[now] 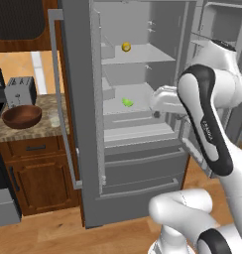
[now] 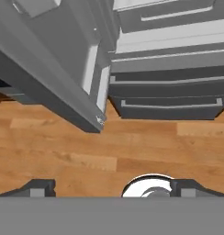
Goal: Grab a lemon wedge from the fridge and one ice cube from the ice bowl, and put them in the glass of lemonade.
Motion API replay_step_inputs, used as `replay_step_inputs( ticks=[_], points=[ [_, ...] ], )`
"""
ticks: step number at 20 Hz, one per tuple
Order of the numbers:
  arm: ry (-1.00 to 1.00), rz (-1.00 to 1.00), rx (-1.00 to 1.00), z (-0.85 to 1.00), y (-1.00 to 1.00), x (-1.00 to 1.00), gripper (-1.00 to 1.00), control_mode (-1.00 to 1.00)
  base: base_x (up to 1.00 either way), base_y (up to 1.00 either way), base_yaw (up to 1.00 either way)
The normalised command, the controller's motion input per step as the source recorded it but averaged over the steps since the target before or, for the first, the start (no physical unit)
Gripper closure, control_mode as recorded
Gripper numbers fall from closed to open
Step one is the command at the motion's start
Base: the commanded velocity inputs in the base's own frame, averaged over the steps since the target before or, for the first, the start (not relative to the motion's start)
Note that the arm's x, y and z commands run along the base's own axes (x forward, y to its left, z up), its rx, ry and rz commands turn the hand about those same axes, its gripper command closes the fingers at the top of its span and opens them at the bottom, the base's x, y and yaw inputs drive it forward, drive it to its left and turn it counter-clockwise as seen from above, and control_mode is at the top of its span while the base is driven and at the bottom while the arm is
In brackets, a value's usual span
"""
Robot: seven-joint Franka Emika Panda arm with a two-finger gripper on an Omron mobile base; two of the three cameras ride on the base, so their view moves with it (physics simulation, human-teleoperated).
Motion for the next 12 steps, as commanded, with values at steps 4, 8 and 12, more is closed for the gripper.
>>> replay_step_inputs(
  ticks=[4,8,12],
  points=[
    [0.16,-0.05,-0.28,-0.61,-0.14,0.38,-1.00,-1.00,0.00,0.00,0.00],
    [0.00,-0.12,-0.18,-0.01,-0.32,-0.22,-1.00,-1.00,0.00,0.00,0.00],
    [-0.03,-0.12,-0.11,-0.13,-0.40,-0.46,-1.00,-1.00,0.00,0.00,0.00]
  ],
)
